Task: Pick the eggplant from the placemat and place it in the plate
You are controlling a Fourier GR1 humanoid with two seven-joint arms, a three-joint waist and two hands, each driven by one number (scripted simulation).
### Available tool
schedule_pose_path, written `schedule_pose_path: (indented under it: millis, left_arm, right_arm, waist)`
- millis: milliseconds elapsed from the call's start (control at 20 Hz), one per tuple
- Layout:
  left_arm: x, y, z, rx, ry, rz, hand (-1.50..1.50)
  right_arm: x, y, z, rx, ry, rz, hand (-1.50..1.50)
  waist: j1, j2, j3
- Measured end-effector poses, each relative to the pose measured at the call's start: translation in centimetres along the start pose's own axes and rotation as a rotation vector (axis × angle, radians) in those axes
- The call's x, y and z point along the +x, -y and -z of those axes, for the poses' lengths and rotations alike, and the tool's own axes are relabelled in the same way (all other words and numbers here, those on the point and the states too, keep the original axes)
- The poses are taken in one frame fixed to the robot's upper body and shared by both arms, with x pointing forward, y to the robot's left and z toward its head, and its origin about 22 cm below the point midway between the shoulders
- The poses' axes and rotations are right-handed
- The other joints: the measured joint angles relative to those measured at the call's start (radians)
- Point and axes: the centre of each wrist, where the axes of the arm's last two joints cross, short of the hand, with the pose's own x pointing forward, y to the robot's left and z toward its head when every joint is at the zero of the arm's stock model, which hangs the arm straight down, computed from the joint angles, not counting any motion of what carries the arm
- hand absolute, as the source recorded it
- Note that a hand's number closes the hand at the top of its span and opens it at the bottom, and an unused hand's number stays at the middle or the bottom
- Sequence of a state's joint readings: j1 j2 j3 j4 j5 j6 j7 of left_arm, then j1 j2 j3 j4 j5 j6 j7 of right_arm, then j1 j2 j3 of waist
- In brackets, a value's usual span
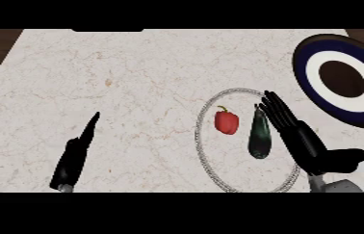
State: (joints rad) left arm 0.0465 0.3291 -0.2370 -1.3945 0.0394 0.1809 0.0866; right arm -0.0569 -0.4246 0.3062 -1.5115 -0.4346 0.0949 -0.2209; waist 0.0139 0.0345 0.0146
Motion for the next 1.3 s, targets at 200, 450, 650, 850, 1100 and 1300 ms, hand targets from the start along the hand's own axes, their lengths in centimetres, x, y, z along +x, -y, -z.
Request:
schedule_pose_path:
  millis: [200,450,650,850,1100,1300]
  left_arm:
    - [-2.4,-1.0,-13.2,-0.085,-0.339,-0.081,0.00]
    - [-2.0,-2.4,-15.2,-0.028,-0.376,-0.085,0.00]
    - [-2.5,-2.5,-17.2,0.022,-0.463,-0.155,0.00]
    - [-3.3,-3.2,-17.1,0.071,-0.497,-0.167,0.00]
    - [-3.9,-4.1,-18.5,0.123,-0.557,-0.186,0.00]
    - [-3.9,-4.3,-19.0,0.139,-0.561,-0.197,0.00]
  right_arm:
    - [1.9,3.6,0.7,-0.147,0.000,-0.037,1.50]
    - [4.4,10.7,-1.1,-0.438,-0.130,-0.305,-1.50]
    - [5.2,13.2,-1.7,-0.694,-0.140,-0.363,-1.50]
    - [5.2,13.2,-1.2,-0.767,-0.113,-0.370,-1.50]
    - [5.7,13.2,-1.1,-0.718,-0.170,-0.431,-1.50]
    - [6.3,13.1,-0.9,-0.567,-0.308,-0.521,-1.50]
  waist:
    - [0.024,-0.057,0.059]
    - [-0.017,-0.043,0.015]
    - [-0.037,-0.043,0.011]
    - [-0.051,-0.042,0.004]
    - [-0.058,-0.048,0.006]
    - [-0.053,-0.045,-0.002]
